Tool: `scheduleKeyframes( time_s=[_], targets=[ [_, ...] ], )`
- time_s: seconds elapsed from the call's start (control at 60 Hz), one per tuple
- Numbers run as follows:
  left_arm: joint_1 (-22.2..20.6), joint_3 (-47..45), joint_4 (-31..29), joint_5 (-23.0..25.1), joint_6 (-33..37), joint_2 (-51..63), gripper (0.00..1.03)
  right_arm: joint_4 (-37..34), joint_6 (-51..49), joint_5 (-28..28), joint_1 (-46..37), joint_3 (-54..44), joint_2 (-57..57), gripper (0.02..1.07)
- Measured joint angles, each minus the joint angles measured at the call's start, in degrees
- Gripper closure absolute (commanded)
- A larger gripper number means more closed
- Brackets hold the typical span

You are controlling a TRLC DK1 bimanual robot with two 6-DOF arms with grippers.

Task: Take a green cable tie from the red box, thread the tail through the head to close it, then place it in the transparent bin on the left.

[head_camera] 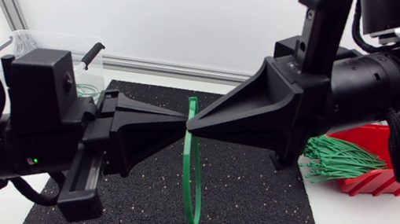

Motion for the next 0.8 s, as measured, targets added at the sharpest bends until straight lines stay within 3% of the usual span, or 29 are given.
scheduleKeyframes(
  time_s=[0.8],
  targets=[
    [1.0,0.4,-0.4,-1.4,1.6,-0.9,1.0,-1.9,0.0,0.2,-0.8,0.0,0.8,1.02]
  ],
)
